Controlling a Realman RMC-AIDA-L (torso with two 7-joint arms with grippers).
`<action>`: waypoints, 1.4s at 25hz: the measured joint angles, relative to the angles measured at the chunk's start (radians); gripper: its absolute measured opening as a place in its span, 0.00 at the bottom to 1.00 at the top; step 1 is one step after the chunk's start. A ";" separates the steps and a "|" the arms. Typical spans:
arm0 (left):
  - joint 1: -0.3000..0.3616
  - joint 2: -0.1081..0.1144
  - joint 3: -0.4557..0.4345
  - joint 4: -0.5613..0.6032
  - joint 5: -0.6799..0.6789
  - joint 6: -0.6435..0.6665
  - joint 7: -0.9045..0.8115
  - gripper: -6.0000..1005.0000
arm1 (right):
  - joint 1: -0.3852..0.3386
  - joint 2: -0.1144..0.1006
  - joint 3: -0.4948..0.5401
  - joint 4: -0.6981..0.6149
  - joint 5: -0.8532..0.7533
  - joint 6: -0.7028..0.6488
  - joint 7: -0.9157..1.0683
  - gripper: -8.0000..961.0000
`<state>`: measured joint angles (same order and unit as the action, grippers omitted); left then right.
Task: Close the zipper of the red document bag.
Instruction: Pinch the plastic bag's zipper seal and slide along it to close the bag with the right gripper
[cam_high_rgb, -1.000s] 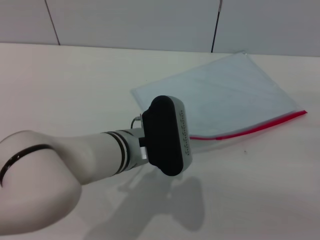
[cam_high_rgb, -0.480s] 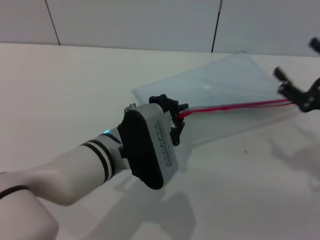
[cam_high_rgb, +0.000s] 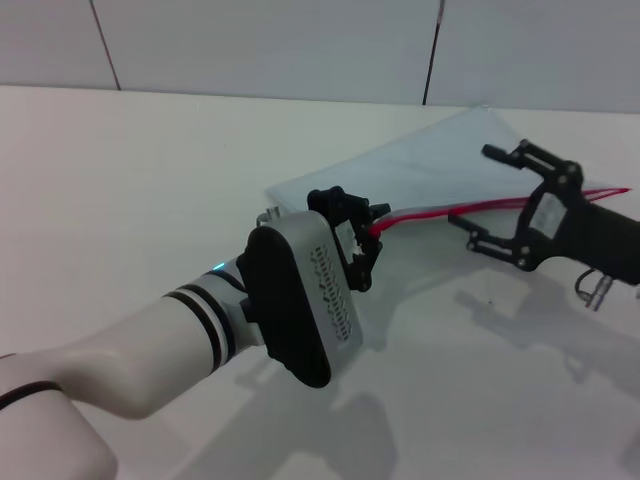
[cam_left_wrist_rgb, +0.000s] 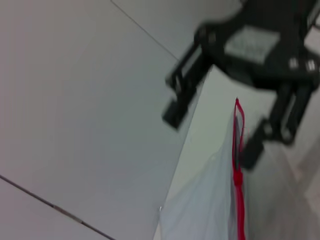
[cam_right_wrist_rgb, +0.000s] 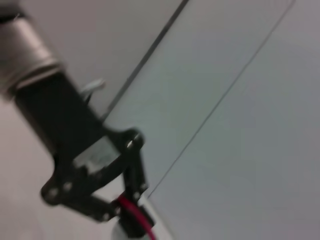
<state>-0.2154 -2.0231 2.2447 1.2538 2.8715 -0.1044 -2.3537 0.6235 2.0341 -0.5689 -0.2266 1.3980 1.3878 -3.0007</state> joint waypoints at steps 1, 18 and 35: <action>0.000 0.000 0.001 0.001 0.000 0.000 0.000 0.06 | 0.007 0.000 0.000 -0.002 -0.018 -0.013 0.000 0.84; 0.005 0.004 0.004 0.016 0.000 0.003 0.001 0.06 | 0.037 0.001 -0.058 -0.037 -0.072 -0.076 -0.001 0.75; 0.010 0.006 0.015 0.029 0.000 -0.001 0.001 0.06 | 0.049 0.002 -0.073 -0.039 -0.073 -0.107 -0.001 0.28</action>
<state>-0.2050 -2.0171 2.2596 1.2829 2.8716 -0.1059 -2.3526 0.6720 2.0365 -0.6422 -0.2654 1.3253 1.2810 -3.0021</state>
